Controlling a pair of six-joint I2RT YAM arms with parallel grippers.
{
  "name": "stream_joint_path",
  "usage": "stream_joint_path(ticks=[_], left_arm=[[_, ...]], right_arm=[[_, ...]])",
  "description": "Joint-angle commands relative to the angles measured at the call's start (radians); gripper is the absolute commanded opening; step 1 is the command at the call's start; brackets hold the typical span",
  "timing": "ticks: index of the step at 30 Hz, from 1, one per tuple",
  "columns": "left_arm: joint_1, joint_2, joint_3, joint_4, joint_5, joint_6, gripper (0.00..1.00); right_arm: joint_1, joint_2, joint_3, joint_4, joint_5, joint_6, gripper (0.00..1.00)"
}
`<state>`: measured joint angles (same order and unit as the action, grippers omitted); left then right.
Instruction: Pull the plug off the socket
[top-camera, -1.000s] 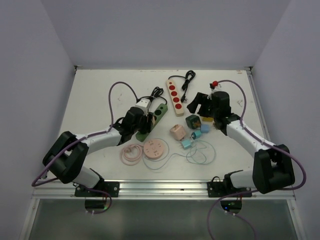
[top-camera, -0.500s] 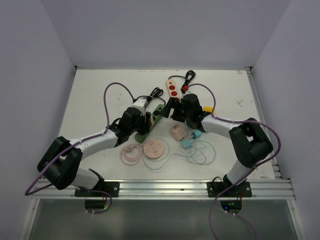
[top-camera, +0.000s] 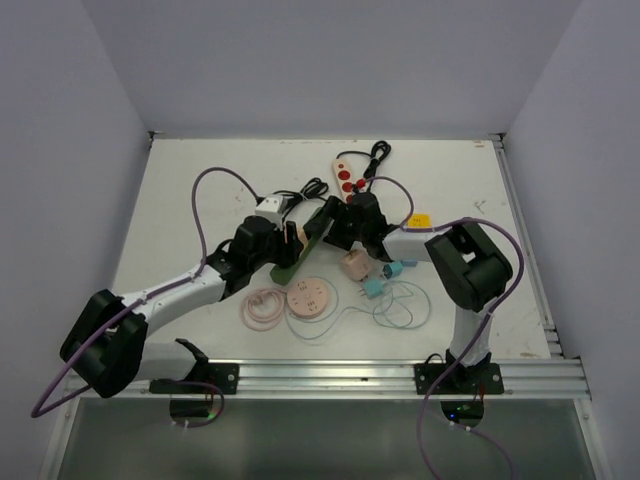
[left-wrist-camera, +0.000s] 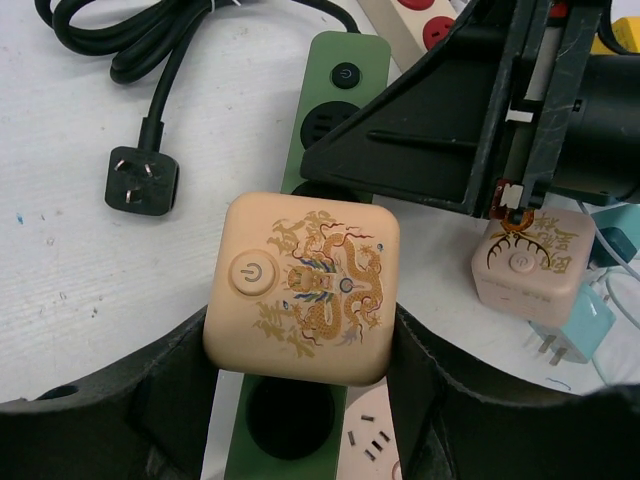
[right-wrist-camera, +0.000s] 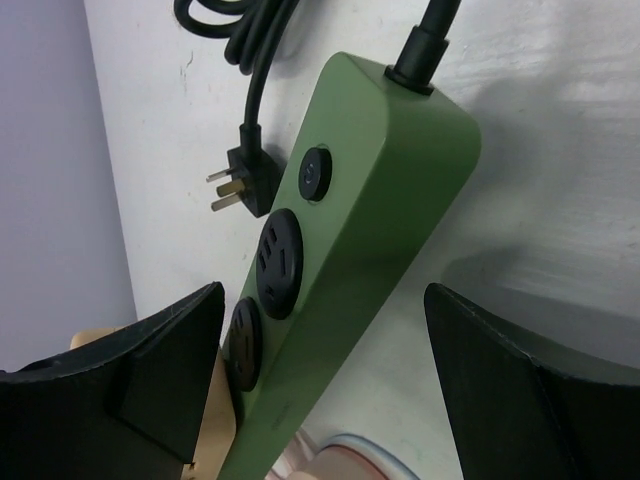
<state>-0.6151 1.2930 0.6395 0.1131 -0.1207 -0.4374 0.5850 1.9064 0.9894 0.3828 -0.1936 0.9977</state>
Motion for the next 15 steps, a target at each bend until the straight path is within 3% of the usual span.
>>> stream_joint_path(ticks=[1,6,9,13,15], left_arm=[[0.005,-0.05,0.003,0.134,0.02,-0.035,0.0],[0.006,-0.075,-0.041,0.215,-0.004,-0.027,0.0],[0.006,-0.08,-0.037,0.224,0.015,-0.018,0.0],[0.005,-0.09,-0.031,0.217,0.016,0.006,0.0],[0.005,-0.092,-0.017,0.194,0.009,0.028,0.0]], right_arm=[[0.018,0.005,0.04,0.085,-0.024,0.068,0.84],[0.022,-0.004,0.041,0.091,-0.032,0.082,0.77],[0.021,0.008,0.06,0.09,-0.059,0.076,0.65],[0.022,0.006,0.089,0.071,-0.064,0.058,0.35],[0.024,0.003,0.106,0.039,-0.063,0.041,0.26]])
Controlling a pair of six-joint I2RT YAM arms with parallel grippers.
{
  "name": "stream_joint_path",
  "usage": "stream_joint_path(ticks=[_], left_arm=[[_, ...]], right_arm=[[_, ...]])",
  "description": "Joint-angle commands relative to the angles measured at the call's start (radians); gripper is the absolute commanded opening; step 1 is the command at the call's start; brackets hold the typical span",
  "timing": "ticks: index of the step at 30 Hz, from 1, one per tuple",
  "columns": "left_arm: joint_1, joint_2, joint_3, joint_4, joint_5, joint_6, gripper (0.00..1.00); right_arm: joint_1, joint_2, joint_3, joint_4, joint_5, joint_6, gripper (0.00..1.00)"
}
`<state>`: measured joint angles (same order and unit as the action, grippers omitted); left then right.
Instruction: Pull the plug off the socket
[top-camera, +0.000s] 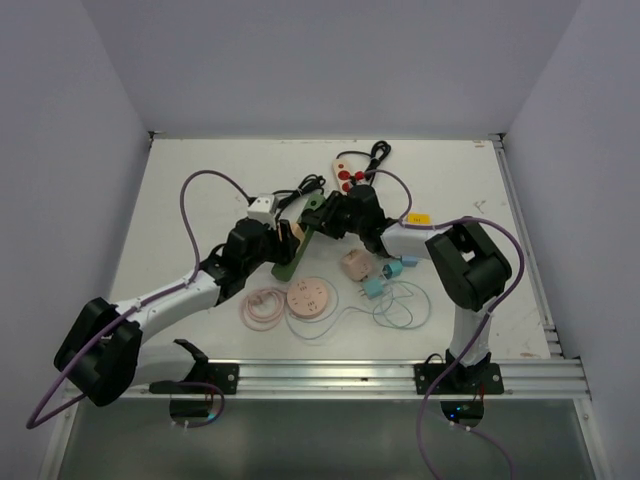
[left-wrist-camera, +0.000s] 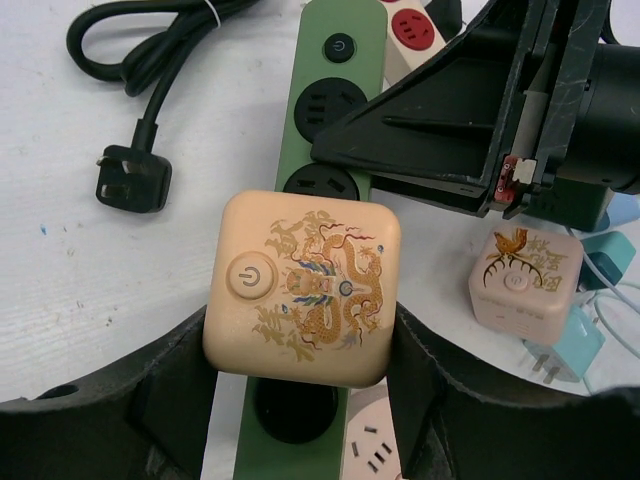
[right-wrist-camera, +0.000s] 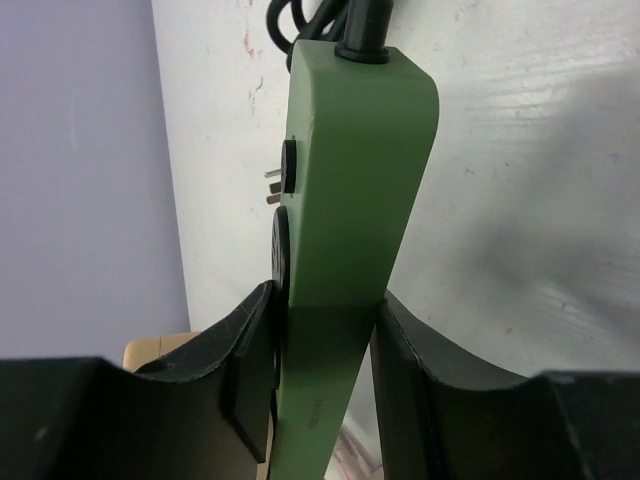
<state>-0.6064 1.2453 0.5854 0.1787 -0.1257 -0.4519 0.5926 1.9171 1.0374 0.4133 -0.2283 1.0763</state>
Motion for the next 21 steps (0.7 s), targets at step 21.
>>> stream_joint_path(ticks=[21], left_arm=[[-0.119,0.048,0.231,-0.277,-0.457,0.196,0.0]], right_arm=[[0.027,-0.067,0.151,-0.245,0.076,-0.197,0.0]])
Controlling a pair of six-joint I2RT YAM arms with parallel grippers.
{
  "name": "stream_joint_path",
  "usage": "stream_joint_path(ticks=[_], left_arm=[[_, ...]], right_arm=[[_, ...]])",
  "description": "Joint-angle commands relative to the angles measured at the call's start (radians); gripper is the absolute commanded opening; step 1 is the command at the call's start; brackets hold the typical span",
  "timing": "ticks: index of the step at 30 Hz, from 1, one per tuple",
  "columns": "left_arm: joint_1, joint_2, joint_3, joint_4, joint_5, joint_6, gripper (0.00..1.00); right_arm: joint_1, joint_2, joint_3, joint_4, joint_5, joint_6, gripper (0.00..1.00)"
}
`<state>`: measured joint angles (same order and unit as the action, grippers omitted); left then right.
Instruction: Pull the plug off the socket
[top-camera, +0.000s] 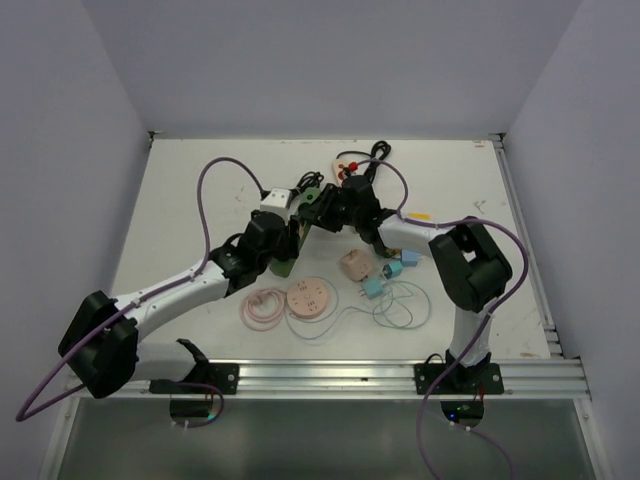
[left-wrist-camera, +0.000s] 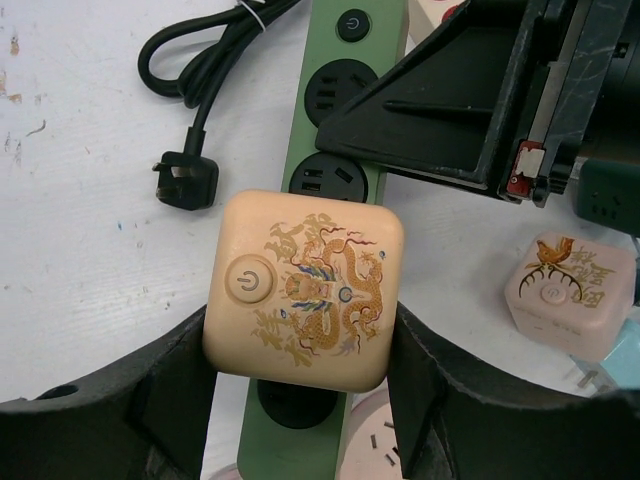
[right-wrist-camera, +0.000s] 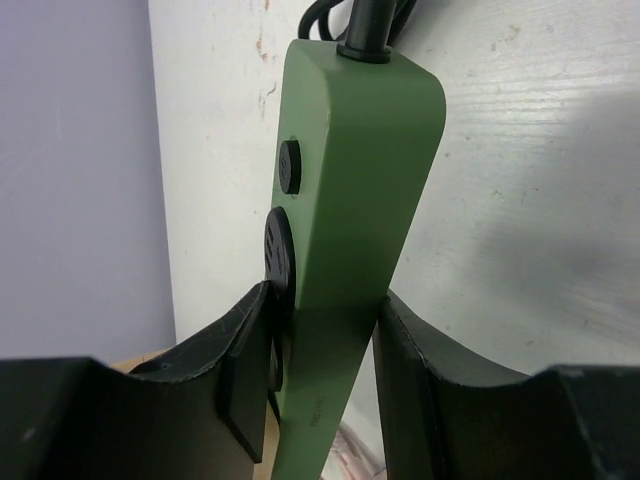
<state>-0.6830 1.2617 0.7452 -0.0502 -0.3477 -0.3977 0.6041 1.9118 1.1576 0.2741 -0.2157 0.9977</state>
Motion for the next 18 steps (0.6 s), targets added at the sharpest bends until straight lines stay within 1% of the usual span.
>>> stream_joint_path(ticks=[1,3,5,6,7,8,10,11,13,14,18], left_arm=[[-0.053,0.044,0.081,-0.066,-0.228,0.122,0.0],[-0.052,0.03,0.068,-0.045,-0.173,0.088,0.0],[-0.027,-0.016,0.04,-0.005,-0.052,0.05,0.0],[-0.009,-0.036,0.016,0.028,0.057,0.004,0.0],[0.016,-0.073,0.003,0.033,0.119,-0.021,0.0],[0.078,-0.09,-0.009,0.079,0.181,-0.044,0.0],[0.149,-0.132,-0.042,0.116,0.322,-0.105,0.0],[0.213,-0.14,-0.052,0.119,0.343,-0.121,0.0],[0.262,-0.159,-0.069,0.127,0.429,-0.144,0.0],[0.295,-0.16,-0.07,0.121,0.429,-0.142,0.0],[0.333,-0.137,-0.078,0.099,0.456,-0.138,0.0]], right_arm=[[0.016,-0.063,0.033,-0.114,0.065,-0.122,0.0],[0.016,-0.075,0.025,-0.112,0.064,-0.128,0.0],[0.016,-0.086,0.007,-0.087,0.064,-0.131,0.0],[0.014,-0.092,0.001,-0.063,0.058,-0.131,0.0],[0.016,-0.096,-0.007,-0.052,0.055,-0.133,0.0],[0.016,-0.096,-0.016,-0.043,0.047,-0.133,0.0],[0.014,-0.097,-0.021,-0.017,0.027,-0.133,0.0],[0.016,-0.097,-0.029,-0.012,0.027,-0.133,0.0],[0.014,-0.102,-0.035,0.0,0.026,-0.133,0.0],[0.013,-0.102,-0.038,0.002,0.03,-0.134,0.0],[0.013,-0.097,-0.029,-0.006,0.033,-0.145,0.0]])
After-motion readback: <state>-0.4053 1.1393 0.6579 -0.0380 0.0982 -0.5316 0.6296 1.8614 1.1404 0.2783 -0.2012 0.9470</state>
